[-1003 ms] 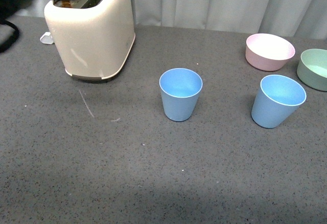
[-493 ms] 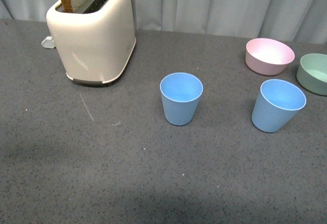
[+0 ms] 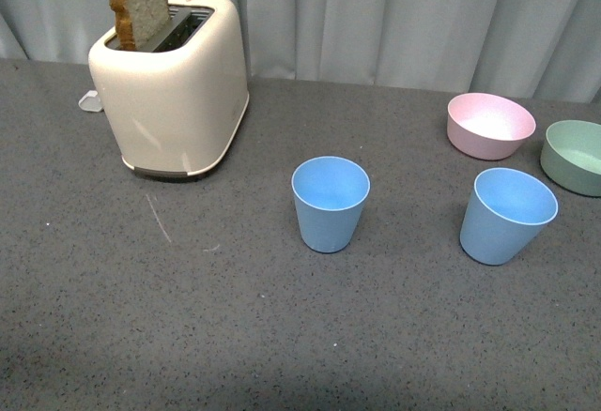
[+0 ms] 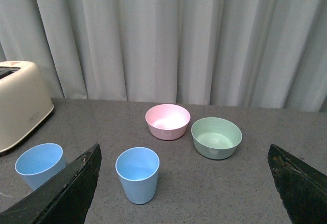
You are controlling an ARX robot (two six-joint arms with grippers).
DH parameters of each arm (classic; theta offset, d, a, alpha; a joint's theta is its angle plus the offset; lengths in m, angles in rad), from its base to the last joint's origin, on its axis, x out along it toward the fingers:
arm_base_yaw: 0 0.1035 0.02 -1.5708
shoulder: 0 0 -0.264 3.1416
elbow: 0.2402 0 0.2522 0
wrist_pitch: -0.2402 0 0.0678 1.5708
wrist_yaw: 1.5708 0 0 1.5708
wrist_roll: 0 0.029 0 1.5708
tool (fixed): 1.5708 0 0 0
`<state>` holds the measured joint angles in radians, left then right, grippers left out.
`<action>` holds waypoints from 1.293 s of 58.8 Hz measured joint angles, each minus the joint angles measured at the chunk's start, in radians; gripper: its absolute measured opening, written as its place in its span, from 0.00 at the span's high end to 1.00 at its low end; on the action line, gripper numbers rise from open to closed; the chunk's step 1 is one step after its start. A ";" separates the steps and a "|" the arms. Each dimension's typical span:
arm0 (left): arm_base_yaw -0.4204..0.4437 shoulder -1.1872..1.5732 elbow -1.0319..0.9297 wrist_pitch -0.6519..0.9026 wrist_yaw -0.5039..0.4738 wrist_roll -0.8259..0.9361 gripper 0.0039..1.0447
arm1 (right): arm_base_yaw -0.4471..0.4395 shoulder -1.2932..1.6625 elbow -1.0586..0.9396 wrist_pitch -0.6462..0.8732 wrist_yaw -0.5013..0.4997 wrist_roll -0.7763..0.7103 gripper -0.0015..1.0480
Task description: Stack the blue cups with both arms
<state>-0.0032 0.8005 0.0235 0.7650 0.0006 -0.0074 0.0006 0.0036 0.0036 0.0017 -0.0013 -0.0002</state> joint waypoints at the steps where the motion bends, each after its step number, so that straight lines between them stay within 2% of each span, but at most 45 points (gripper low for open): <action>1: 0.000 -0.008 -0.001 -0.006 0.000 0.000 0.97 | 0.000 0.000 0.000 0.000 0.000 0.000 0.09; 38: 0.000 -0.443 -0.005 -0.405 -0.001 0.000 0.97 | 0.000 0.000 0.000 0.000 0.000 0.000 0.09; 70: 0.000 -0.628 -0.005 -0.589 -0.001 0.000 0.97 | 0.000 0.000 0.000 0.000 0.000 0.000 0.09; 76: 0.001 -0.748 -0.004 -0.744 0.000 0.000 0.97 | 0.000 0.000 0.000 0.000 0.000 0.000 0.09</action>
<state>-0.0025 0.0521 0.0193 0.0208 0.0002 -0.0074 0.0006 0.0036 0.0036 0.0017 -0.0013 -0.0002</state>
